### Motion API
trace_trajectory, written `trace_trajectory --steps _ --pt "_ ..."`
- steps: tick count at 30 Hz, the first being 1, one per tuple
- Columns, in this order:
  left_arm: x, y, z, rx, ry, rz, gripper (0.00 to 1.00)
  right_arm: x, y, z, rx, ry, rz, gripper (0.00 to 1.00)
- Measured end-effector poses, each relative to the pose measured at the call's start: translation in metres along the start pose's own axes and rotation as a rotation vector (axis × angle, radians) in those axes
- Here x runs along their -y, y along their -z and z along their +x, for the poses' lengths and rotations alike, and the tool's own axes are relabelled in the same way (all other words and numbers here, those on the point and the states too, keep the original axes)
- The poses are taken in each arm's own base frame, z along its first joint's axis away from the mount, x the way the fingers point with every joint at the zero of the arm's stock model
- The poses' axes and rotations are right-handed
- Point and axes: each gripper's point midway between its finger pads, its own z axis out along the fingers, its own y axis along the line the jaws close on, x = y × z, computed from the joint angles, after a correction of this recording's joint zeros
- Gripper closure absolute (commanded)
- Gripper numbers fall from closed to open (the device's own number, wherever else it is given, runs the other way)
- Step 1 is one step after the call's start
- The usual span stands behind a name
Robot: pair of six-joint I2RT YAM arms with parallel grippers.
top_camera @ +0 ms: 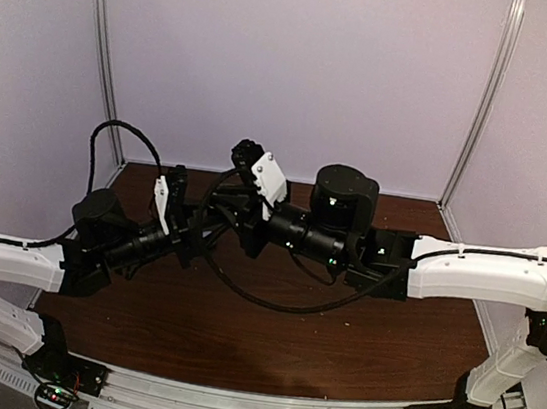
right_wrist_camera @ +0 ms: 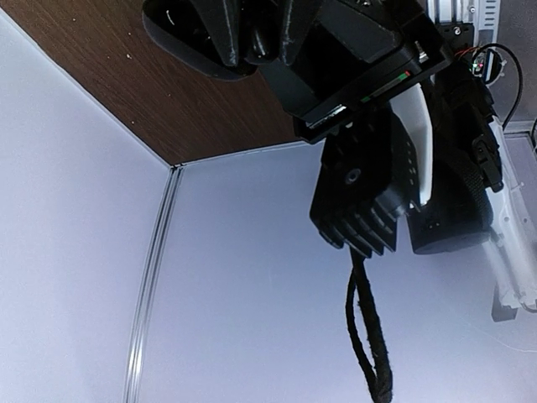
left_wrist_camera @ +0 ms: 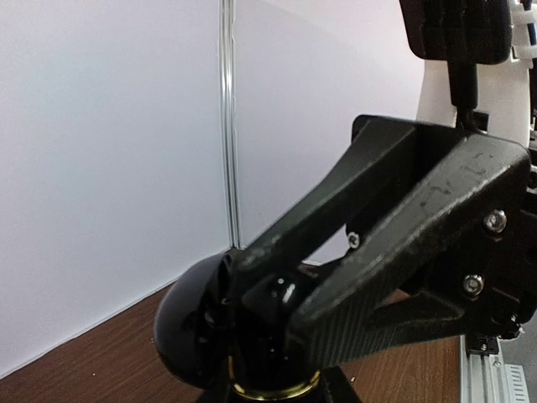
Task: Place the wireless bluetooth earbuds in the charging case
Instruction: Insert the left earbud into the left side groove of the charging case.
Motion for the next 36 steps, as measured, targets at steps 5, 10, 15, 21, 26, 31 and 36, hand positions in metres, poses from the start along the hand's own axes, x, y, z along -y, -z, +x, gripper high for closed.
trace_trajectory --steps 5,10,15,21,26,31,36 --pt "-0.001 0.000 -0.001 0.002 -0.001 -0.003 1.00 -0.001 0.000 0.001 -0.004 0.002 -0.006 0.93" --pt "-0.001 0.001 -0.002 0.003 -0.001 -0.005 1.00 -0.002 0.000 0.001 -0.004 0.006 -0.008 0.77" --pt "-0.002 0.001 -0.003 0.008 -0.006 -0.013 1.00 -0.003 0.000 0.004 -0.015 0.007 -0.011 0.71" --pt "-0.002 0.001 -0.003 0.007 -0.010 -0.014 1.00 -0.004 0.000 0.005 -0.019 0.012 -0.013 0.67" --pt "-0.002 0.001 -0.003 0.007 -0.010 -0.010 1.00 -0.004 0.001 0.005 -0.025 0.022 -0.013 0.61" --pt "0.000 0.001 -0.004 0.009 -0.010 -0.002 1.00 -0.004 0.001 0.000 -0.034 0.038 -0.012 0.58" --pt "0.003 0.001 -0.003 0.008 -0.010 0.016 1.00 0.001 0.001 -0.015 -0.017 0.059 0.008 0.56"
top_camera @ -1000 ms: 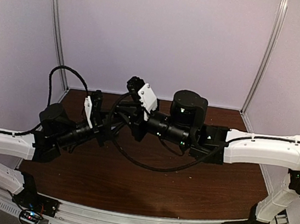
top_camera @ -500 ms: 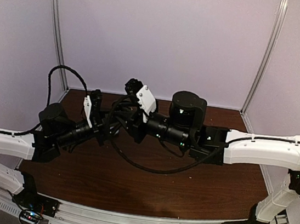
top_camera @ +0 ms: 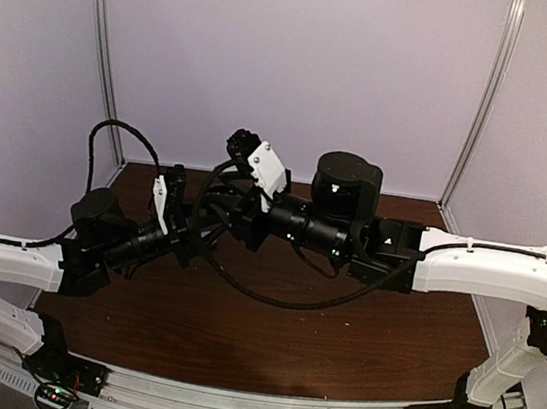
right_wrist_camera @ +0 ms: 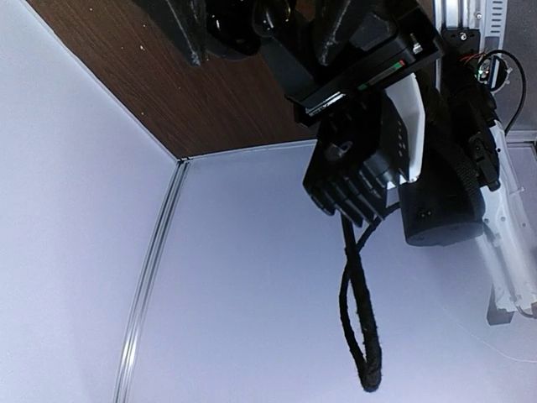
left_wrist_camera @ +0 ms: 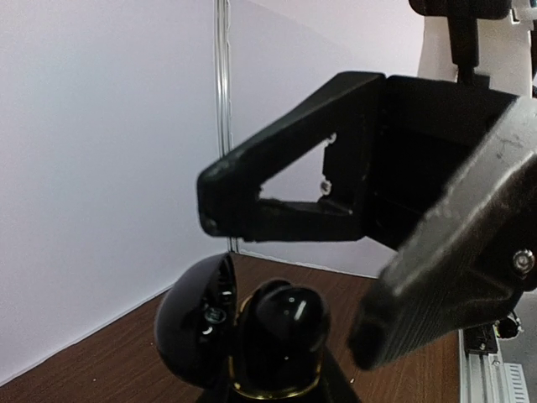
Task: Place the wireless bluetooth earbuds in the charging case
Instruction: Insert the left earbud into the left side groove of the charging case.
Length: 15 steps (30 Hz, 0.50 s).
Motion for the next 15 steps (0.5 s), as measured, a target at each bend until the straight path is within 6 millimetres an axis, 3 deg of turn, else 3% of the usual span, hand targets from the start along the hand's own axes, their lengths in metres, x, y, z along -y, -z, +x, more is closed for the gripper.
trace_trajectory --steps 7,15 --pt "0.001 0.000 0.000 0.000 0.000 0.008 1.00 0.005 0.001 -0.008 0.003 0.023 0.021 0.56" --pt "0.001 0.000 0.000 0.000 -0.005 0.009 1.00 0.000 0.016 -0.025 0.017 0.018 -0.024 0.72"
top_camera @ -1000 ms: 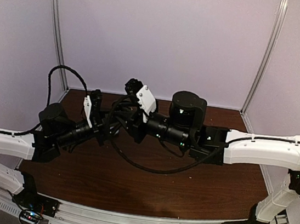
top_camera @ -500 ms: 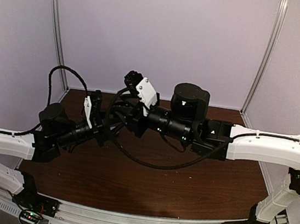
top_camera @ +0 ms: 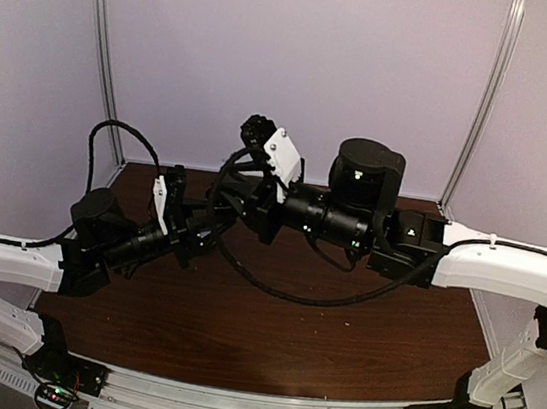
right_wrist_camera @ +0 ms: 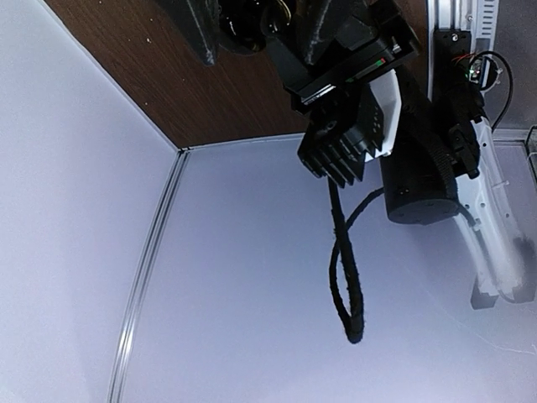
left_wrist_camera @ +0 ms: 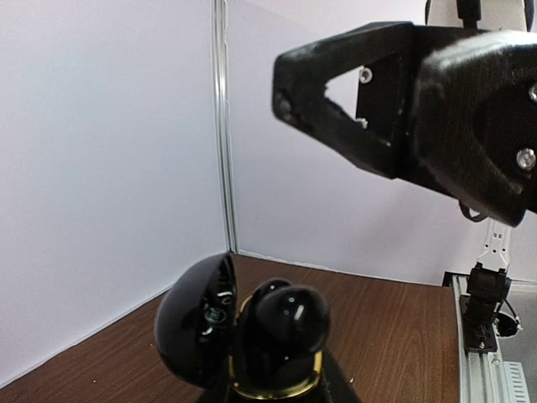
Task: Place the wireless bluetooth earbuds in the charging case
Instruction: Insert the left earbud into the left side groove of the charging case, then adjust the left earbud in the left side groove of the charging case.
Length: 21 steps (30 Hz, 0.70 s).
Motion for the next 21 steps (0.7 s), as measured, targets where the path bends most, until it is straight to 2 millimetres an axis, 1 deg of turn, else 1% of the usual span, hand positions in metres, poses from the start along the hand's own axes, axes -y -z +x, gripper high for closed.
trace_trajectory --steps 4,9,14,21 --pt "0.000 0.000 0.000 0.000 -0.002 0.002 1.00 -0.006 0.005 -0.006 0.012 -0.014 -0.037 0.80" --pt "0.000 0.000 0.000 0.000 -0.003 0.003 1.00 -0.013 0.005 0.002 -0.019 -0.026 -0.079 0.84" --pt "0.000 0.000 -0.001 0.002 -0.004 0.003 1.00 -0.017 0.006 0.006 -0.034 -0.038 -0.096 0.86" --pt "0.001 -0.002 -0.007 0.015 -0.012 0.006 1.00 -0.018 0.002 0.017 -0.066 -0.045 -0.094 0.88"
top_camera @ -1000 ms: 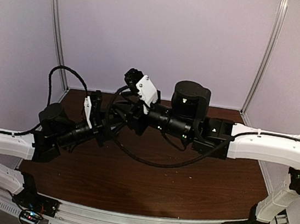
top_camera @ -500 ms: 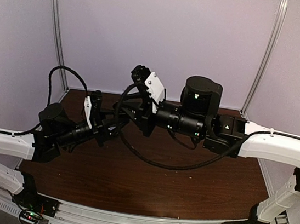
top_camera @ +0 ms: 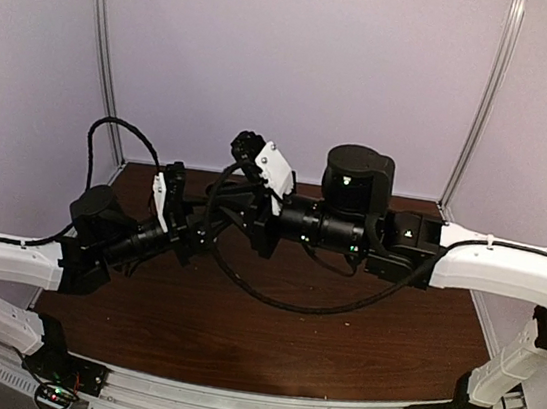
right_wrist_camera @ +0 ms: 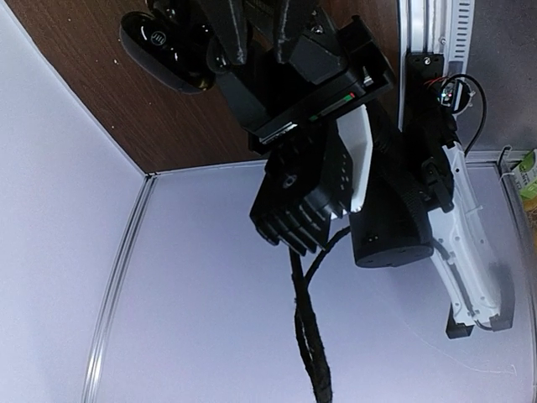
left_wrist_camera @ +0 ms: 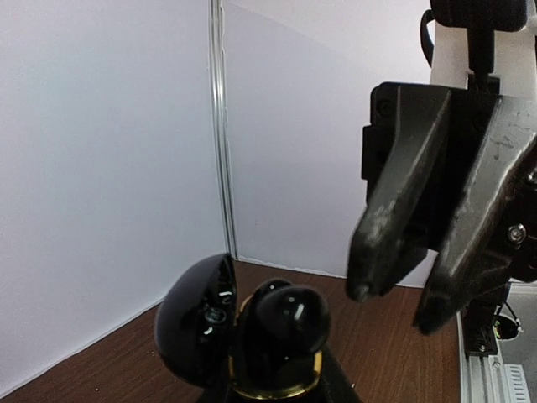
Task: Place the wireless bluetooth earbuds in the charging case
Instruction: Adjust the left earbud in the left side groove of the charging case.
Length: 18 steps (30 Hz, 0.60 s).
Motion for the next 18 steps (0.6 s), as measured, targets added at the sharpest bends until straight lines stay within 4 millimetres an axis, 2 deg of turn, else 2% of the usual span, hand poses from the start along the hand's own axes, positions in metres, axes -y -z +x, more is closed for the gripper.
trace_trajectory --steps 7,18 --pt "0.001 0.000 0.000 -0.001 -0.006 0.003 1.00 0.005 -0.006 0.013 -0.036 -0.001 0.033 0.90" --pt "0.000 0.000 0.001 -0.006 -0.006 0.005 1.00 0.015 -0.006 0.022 -0.060 -0.006 0.087 0.89"
